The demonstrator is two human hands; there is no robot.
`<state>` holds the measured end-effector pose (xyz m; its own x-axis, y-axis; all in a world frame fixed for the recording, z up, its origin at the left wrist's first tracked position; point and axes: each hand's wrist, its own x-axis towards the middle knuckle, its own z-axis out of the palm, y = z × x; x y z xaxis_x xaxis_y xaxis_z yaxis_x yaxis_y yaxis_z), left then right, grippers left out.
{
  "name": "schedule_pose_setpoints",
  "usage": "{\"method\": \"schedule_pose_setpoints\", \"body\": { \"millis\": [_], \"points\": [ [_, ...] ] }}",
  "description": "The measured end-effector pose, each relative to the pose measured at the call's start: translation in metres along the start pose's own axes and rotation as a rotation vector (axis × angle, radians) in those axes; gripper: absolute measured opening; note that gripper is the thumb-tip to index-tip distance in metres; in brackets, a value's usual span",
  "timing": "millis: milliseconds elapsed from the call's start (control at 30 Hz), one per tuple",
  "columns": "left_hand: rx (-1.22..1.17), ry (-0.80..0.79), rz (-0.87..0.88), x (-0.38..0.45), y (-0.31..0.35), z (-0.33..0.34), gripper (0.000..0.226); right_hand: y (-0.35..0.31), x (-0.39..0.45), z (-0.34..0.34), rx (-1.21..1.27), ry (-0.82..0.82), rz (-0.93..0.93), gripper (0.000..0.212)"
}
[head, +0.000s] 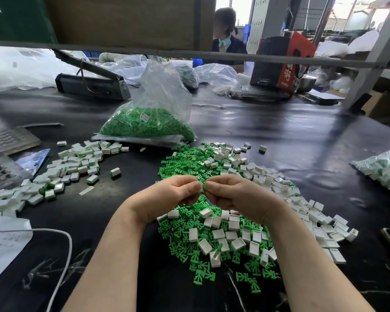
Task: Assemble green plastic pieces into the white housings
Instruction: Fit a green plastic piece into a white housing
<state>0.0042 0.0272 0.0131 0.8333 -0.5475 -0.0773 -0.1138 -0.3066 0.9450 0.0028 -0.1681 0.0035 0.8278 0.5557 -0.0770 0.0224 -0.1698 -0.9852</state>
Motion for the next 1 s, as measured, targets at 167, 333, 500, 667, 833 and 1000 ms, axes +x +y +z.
{"method": "schedule_pose_setpoints", "body": {
  "millis": [167, 333, 500, 667, 833, 1000],
  "points": [
    [0.028, 0.104, 0.030, 0.001, -0.003, -0.006, 0.012, 0.001, 0.000, 0.002, -0.002, 0.024, 0.011, 0.031],
    [-0.023, 0.190, 0.124, 0.002, -0.001, -0.004, 0.008, 0.003, 0.001, 0.004, 0.129, 0.067, 0.016, 0.040],
    [-0.097, 0.279, 0.171, 0.008, -0.001, 0.001, 0.006, 0.004, 0.006, 0.009, 0.347, 0.014, 0.004, 0.052],
    [-0.195, 0.268, 0.199, 0.011, 0.000, 0.006, 0.007, 0.003, 0.010, 0.016, 0.507, -0.032, -0.059, 0.048],
    [-0.214, 0.274, 0.203, 0.012, 0.000, 0.007, 0.009, 0.004, 0.009, 0.020, 0.588, -0.040, -0.095, 0.043],
    [-0.216, 0.281, 0.204, 0.012, -0.001, 0.006, 0.008, 0.006, 0.011, 0.019, 0.638, -0.034, -0.102, 0.039]
  ]
}}
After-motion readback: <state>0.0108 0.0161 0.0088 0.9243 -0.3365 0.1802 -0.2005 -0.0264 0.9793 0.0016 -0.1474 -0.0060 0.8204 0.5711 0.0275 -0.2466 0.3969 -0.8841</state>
